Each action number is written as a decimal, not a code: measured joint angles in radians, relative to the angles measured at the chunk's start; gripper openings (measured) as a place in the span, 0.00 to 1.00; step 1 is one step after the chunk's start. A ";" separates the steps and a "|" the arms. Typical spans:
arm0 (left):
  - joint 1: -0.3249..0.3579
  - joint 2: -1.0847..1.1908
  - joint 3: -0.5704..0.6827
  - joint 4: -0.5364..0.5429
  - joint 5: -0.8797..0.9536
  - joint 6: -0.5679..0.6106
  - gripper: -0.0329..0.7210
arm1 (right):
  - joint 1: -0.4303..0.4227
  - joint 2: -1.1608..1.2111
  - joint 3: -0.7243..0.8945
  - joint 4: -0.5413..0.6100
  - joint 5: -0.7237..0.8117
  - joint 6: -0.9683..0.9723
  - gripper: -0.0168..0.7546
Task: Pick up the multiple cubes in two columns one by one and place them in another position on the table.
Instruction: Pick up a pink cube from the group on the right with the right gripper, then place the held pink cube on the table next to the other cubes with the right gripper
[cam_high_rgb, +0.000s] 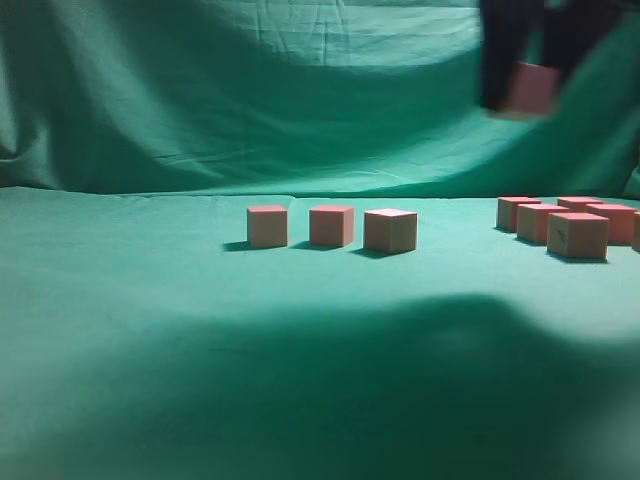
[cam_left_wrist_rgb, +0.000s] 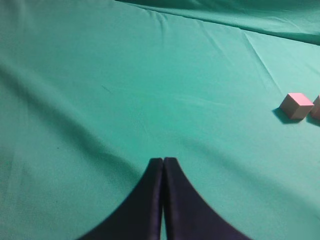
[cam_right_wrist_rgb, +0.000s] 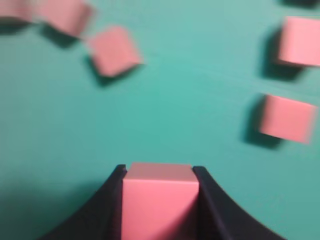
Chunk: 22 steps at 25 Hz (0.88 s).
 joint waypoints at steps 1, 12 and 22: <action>0.000 0.000 0.000 0.000 0.000 0.000 0.04 | 0.048 0.004 -0.020 0.002 -0.005 0.026 0.37; 0.000 0.000 0.000 0.000 0.000 0.000 0.04 | 0.338 0.275 -0.331 0.008 0.020 0.257 0.37; 0.000 0.000 0.000 0.000 0.000 0.000 0.04 | 0.357 0.520 -0.571 0.003 0.028 0.381 0.37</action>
